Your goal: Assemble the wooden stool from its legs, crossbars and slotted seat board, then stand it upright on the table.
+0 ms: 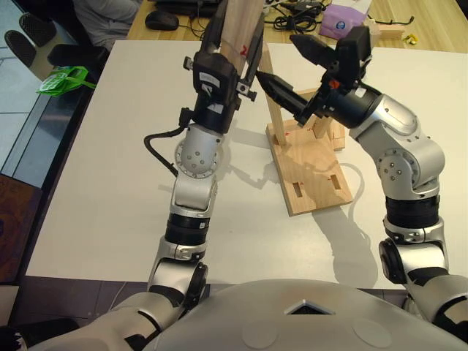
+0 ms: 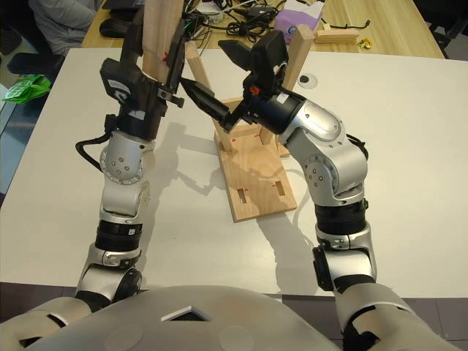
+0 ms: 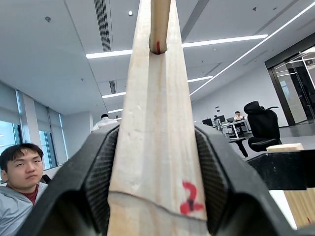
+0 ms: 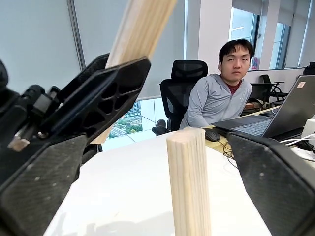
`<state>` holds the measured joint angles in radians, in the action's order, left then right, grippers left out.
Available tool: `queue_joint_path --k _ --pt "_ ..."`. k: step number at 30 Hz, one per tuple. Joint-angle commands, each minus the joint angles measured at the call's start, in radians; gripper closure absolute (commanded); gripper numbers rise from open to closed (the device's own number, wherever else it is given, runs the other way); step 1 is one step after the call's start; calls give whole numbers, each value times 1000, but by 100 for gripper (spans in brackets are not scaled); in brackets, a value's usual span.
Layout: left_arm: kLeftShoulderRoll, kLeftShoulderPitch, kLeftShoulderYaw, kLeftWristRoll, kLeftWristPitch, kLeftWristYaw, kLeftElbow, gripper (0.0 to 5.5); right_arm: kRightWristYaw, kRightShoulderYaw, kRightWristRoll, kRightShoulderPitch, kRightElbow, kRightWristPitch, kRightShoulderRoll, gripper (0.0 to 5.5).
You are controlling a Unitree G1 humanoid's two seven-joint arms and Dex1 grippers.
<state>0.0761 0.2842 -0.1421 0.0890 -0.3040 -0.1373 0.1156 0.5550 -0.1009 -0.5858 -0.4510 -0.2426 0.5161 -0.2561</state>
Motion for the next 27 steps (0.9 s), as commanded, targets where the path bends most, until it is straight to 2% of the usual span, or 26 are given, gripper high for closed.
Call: queue_joint_path --k 1,10,13,18,27 --pt "23 -7 -13 20 6 -23 -6 343 -36 71 -93 -71 -72 29 45 10" --pt "27 -2 -10 -12 -43 -41 23 343 -59 106 -157 -113 -93 82 44 10" --pt "30 -12 -29 -43 -62 -77 33 343 -65 119 -171 -122 -77 92 51 85" --pt "5 -41 -60 -109 -28 -117 53 343 -76 137 -249 -135 -58 155 66 180" --pt "2 -54 -60 -118 -28 -136 55 343 -83 139 -278 -141 -54 174 82 331"
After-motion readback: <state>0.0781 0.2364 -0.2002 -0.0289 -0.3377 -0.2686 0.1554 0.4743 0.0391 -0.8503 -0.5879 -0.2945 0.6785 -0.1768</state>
